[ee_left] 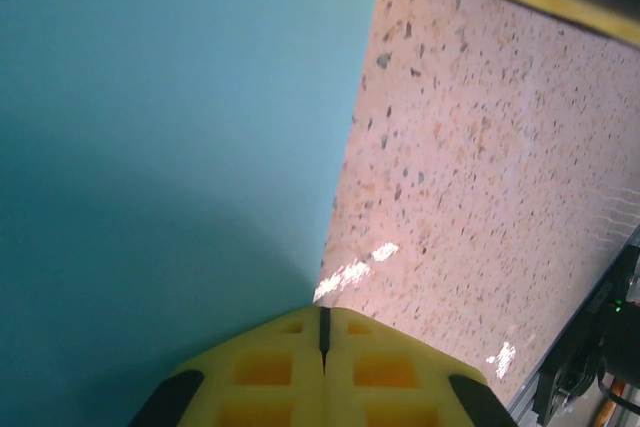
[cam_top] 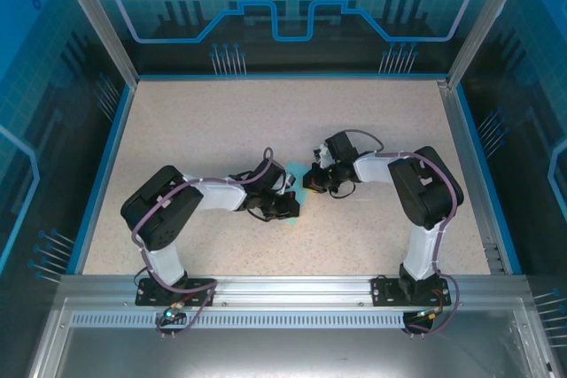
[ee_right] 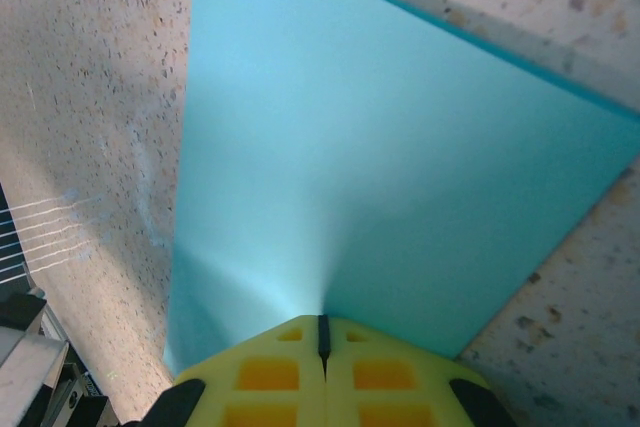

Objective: Fold a paper plane with a square sheet of paper (pick it up from the middle)
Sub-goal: First fold in half a square sheet of paper at the center of the table.

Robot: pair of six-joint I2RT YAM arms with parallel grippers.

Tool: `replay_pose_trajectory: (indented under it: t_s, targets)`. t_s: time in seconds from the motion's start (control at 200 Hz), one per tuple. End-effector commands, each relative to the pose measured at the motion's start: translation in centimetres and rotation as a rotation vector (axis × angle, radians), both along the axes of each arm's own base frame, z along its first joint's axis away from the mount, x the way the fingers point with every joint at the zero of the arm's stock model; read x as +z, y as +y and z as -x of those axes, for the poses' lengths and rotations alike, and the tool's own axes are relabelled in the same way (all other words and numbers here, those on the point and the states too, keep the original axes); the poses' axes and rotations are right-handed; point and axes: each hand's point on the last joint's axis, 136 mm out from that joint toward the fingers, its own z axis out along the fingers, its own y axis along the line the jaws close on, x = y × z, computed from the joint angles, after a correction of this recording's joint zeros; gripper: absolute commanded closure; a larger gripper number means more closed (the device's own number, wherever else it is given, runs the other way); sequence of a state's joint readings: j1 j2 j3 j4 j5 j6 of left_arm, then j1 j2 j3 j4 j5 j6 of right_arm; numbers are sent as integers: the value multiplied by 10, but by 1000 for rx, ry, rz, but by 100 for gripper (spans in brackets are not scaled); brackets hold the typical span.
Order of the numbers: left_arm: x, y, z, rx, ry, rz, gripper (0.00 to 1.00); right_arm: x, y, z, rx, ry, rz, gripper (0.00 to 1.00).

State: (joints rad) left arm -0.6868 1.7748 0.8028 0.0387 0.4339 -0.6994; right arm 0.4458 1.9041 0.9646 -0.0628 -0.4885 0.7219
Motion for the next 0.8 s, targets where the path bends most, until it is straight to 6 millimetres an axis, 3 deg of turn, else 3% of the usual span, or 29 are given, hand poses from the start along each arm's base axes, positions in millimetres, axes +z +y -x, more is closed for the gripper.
replay_pose_trajectory:
  t_s: [0.0, 0.28, 0.405, 0.51, 0.615, 0.73, 0.795]
  targets:
    - [-26, 24, 45, -45, 129, -113, 98, -52, -37, 19, -42, 108, 195, 100]
    - [-17, 26, 60, -70, 123, -120, 98, -48, -35, 18, -23, 98, 192, 100]
    - [-5, 26, 58, -70, 96, -104, 97, -38, -30, 11, 0, 74, 181, 100]
    - [17, 27, 38, -33, 22, -99, 94, -19, -25, 3, 24, 24, 173, 98]
    - [46, 34, 8, 68, -51, -72, 86, 15, -16, -5, 48, -53, 150, 90]
    - [61, 61, -19, 219, -100, -123, 70, 48, -10, -10, 62, -128, 182, 81]
    - [64, 81, -30, 296, -110, -165, 64, 57, -13, -14, 45, -161, 250, 74]
